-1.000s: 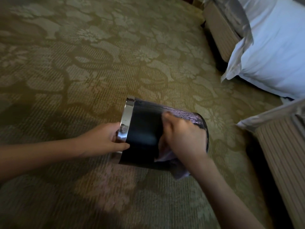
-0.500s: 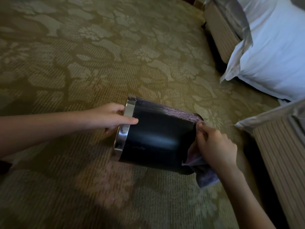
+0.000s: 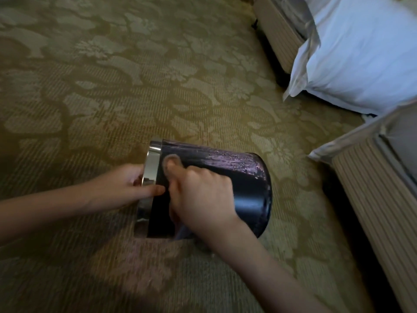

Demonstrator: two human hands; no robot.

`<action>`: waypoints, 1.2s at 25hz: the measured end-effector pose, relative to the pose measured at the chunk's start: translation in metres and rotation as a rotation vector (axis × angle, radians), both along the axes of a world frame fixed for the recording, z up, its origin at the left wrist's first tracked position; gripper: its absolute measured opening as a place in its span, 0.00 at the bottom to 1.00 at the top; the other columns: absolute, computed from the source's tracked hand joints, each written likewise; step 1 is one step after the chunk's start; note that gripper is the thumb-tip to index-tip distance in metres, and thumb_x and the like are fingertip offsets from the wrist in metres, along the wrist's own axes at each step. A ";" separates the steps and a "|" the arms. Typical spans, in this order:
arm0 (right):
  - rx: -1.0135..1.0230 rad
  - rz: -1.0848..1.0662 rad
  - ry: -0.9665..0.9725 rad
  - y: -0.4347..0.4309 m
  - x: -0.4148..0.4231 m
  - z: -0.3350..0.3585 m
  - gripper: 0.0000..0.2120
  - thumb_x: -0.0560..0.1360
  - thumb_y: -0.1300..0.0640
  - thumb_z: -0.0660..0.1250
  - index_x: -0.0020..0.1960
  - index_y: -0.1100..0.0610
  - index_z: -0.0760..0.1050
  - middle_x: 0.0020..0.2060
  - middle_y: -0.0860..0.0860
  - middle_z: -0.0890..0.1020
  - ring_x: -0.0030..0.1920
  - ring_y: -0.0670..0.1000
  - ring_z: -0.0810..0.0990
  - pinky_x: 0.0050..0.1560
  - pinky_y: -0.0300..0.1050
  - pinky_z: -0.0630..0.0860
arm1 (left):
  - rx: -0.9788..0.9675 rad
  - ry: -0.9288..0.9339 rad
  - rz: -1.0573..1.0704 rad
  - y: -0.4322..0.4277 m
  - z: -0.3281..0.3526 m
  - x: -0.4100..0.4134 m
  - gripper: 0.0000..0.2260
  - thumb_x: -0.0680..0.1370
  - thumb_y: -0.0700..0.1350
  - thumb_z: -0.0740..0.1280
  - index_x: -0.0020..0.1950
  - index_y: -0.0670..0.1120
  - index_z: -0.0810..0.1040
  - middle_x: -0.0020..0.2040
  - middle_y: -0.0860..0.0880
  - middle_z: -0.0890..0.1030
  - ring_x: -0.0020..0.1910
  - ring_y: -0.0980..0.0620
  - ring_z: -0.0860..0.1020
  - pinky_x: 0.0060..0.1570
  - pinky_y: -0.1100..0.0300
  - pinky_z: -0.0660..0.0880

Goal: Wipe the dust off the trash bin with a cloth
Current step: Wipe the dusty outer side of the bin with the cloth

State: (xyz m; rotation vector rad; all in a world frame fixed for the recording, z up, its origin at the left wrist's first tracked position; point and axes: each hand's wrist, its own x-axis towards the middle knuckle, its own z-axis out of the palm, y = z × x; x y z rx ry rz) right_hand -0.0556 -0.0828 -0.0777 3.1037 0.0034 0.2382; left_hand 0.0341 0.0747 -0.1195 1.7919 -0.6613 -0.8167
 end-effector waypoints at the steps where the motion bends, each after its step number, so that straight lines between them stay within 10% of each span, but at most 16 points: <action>1: -0.017 -0.061 0.010 -0.017 -0.006 0.003 0.14 0.78 0.51 0.59 0.63 0.47 0.72 0.39 0.49 0.83 0.39 0.56 0.83 0.31 0.45 0.61 | -0.009 0.010 -0.009 0.000 0.000 -0.001 0.33 0.58 0.69 0.73 0.57 0.50 0.81 0.53 0.53 0.86 0.51 0.56 0.84 0.48 0.63 0.80; 7: 0.074 -0.572 0.025 -0.125 -0.060 0.019 0.16 0.81 0.38 0.53 0.63 0.37 0.75 0.46 0.53 0.84 0.49 0.60 0.82 0.42 0.50 0.72 | 0.036 0.019 0.003 -0.001 0.006 -0.004 0.15 0.73 0.54 0.72 0.58 0.51 0.80 0.54 0.56 0.85 0.53 0.59 0.83 0.53 0.59 0.80; 20: 0.036 0.004 0.164 0.035 0.027 0.016 0.14 0.78 0.56 0.60 0.62 0.59 0.71 0.52 0.55 0.81 0.52 0.57 0.81 0.39 0.48 0.63 | 0.070 -0.096 0.038 0.002 0.002 -0.005 0.14 0.69 0.58 0.73 0.51 0.55 0.79 0.49 0.55 0.85 0.49 0.61 0.82 0.51 0.57 0.78; 30: 0.057 -0.575 0.010 -0.123 -0.051 0.017 0.16 0.82 0.43 0.54 0.59 0.44 0.78 0.44 0.54 0.84 0.46 0.61 0.82 0.39 0.48 0.65 | 0.068 -0.040 -0.006 0.002 0.001 -0.008 0.16 0.74 0.55 0.69 0.59 0.52 0.79 0.53 0.55 0.85 0.52 0.58 0.83 0.54 0.54 0.80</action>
